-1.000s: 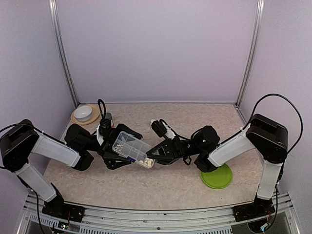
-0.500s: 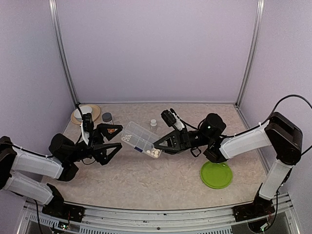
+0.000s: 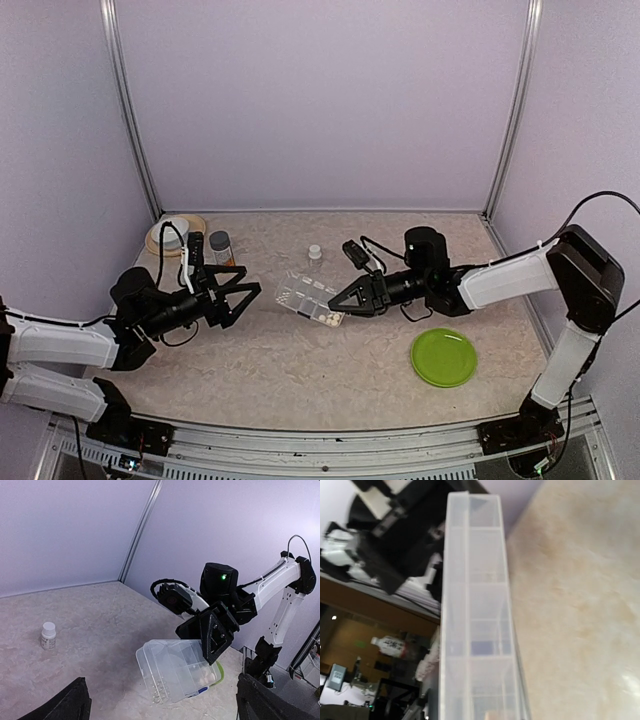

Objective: Sort the pills into containers
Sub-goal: Place the pill container at the center of the board.

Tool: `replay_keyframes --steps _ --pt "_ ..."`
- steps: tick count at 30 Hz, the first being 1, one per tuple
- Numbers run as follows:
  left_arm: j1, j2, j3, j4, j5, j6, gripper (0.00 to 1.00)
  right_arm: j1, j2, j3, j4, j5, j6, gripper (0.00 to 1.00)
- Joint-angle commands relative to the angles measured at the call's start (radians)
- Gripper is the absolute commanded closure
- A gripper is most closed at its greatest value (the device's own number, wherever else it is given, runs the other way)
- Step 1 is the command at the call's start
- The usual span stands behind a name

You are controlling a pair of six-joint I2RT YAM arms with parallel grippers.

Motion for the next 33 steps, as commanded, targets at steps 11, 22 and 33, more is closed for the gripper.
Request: replay_keyframes --steps 11,22,33 --pt "-0.027 0.023 0.024 -0.114 -0.068 -0.012 0.01 -0.078 0.246 0.142 -0.225 -0.043 -0.187 0.98" --pt "-0.037 0.062 0.033 -0.125 -0.065 -0.008 0.01 -0.1 0.376 0.215 -0.258 -0.059 -0.203 0.93" --pt "-0.039 0.105 0.055 -0.136 -0.066 -0.001 0.01 -0.128 0.435 0.241 -0.286 -0.067 -0.218 0.88"
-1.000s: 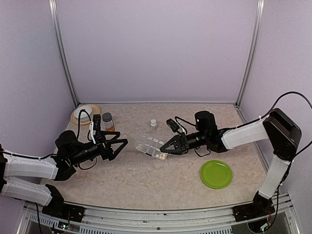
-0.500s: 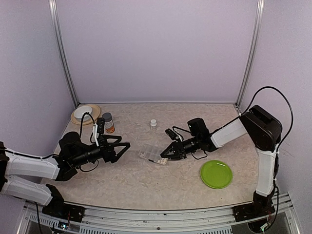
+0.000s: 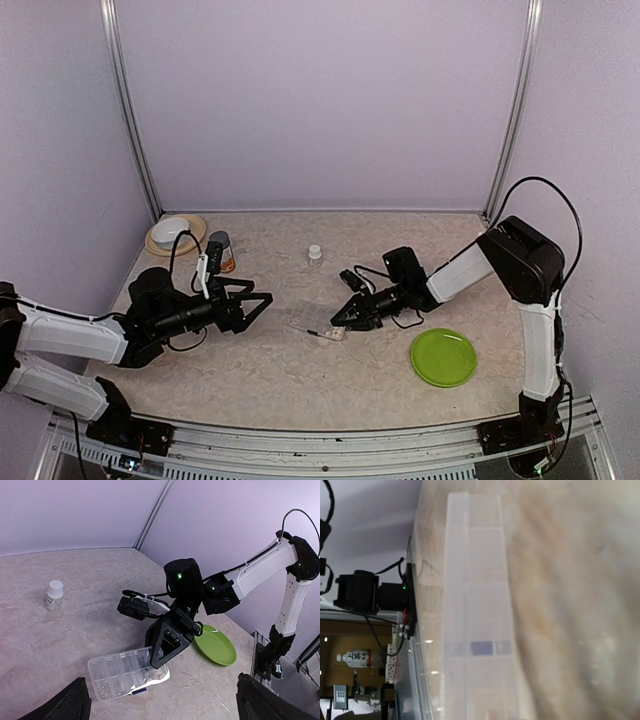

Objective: Sort the pills into containers
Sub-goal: Place the pill container at the center of the board.

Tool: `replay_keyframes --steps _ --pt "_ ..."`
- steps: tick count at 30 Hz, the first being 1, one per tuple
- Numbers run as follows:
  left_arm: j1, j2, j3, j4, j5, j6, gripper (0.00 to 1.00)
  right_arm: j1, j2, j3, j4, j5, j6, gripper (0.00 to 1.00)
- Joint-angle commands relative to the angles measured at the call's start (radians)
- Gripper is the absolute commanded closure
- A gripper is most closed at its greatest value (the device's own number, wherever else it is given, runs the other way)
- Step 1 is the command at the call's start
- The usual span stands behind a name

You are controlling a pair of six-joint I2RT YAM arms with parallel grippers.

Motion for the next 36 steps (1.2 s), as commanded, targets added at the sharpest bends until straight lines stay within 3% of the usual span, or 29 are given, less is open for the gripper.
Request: replay_keyframes --steps 1,9,24,36 --pt "-0.007 0.025 0.024 0.002 -0.002 0.009 0.01 -0.017 0.029 0.03 -0.026 -0.024 -0.021 0.88" --pt "-0.009 0.036 0.026 0.005 0.004 0.008 0.01 -0.025 0.044 0.038 -0.038 -0.033 -0.028 0.82" --pt "-0.017 0.045 0.015 0.021 0.004 -0.003 0.01 -0.054 0.056 0.07 -0.137 0.007 -0.105 0.57" --pt "-0.035 0.085 0.012 0.052 -0.001 -0.015 0.01 -0.084 0.006 0.123 -0.331 0.189 -0.248 0.36"
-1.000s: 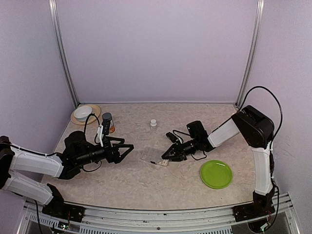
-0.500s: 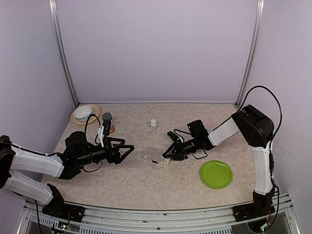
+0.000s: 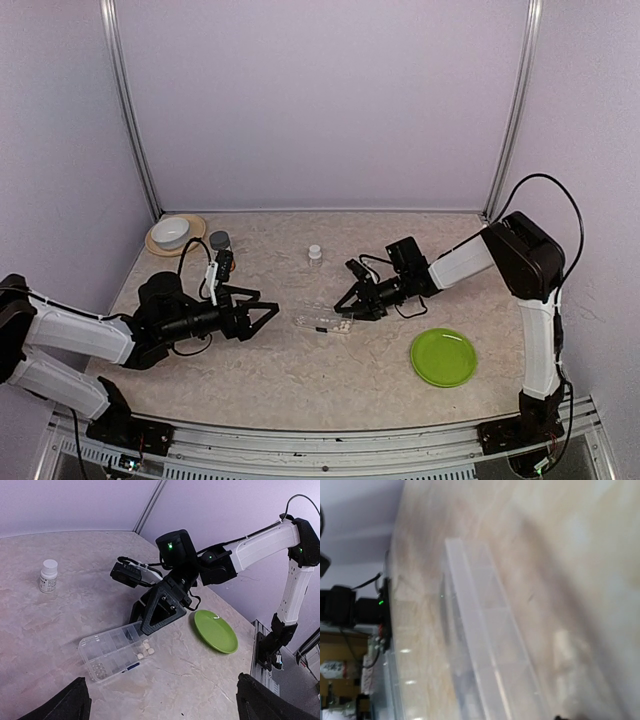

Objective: Sort the pills into containers
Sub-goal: Place the pill container at the center of the board.

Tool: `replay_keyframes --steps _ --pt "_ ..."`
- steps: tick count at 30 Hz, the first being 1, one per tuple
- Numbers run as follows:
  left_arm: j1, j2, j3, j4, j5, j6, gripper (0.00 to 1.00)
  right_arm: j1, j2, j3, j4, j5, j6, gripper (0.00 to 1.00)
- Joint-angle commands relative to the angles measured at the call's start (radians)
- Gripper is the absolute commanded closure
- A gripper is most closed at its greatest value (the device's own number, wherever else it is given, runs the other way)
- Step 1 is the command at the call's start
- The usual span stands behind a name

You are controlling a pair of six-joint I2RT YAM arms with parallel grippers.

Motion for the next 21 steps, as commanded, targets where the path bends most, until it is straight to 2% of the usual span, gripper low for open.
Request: replay_keyframes --steps 1,8,21 --pt "-0.01 0.019 0.011 0.051 -0.001 -0.012 0.01 -0.023 -0.029 0.034 -0.165 0.176 -0.11 0.35" --pt "-0.014 0.02 0.008 0.052 -0.002 -0.015 0.01 -0.026 -0.05 0.065 -0.254 0.292 -0.195 0.32" --pt "-0.015 0.012 0.008 0.044 -0.01 -0.007 0.01 -0.028 -0.138 0.054 -0.304 0.461 -0.257 0.23"
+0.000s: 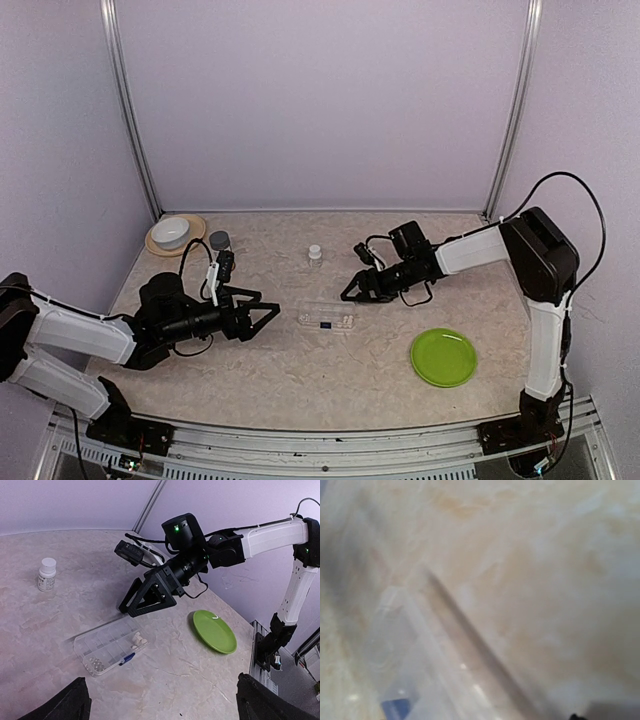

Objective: Sort the pills into containers
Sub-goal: Place the pill container at the center of the board, then position the pill container at the center of the board.

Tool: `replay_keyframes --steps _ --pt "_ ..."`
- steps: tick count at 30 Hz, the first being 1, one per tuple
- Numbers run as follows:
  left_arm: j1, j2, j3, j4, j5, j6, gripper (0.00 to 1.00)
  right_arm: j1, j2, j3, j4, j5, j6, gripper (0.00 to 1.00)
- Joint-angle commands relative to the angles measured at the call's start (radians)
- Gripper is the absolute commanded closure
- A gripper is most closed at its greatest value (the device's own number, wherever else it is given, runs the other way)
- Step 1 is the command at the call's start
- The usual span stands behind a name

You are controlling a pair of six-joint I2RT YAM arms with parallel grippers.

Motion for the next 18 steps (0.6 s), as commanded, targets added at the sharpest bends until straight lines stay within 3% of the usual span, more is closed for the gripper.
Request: replay_keyframes --steps 1,18 --pt "-0.007 -0.007 0.007 0.023 -0.009 0.003 0.01 -0.015 -0.052 -0.018 -0.079 0.121 -0.041 0.23" --pt "-0.009 -0.062 -0.006 -0.013 -0.044 0.004 0.01 0.057 -0.179 -0.105 -0.13 0.359 -0.144 0.2"
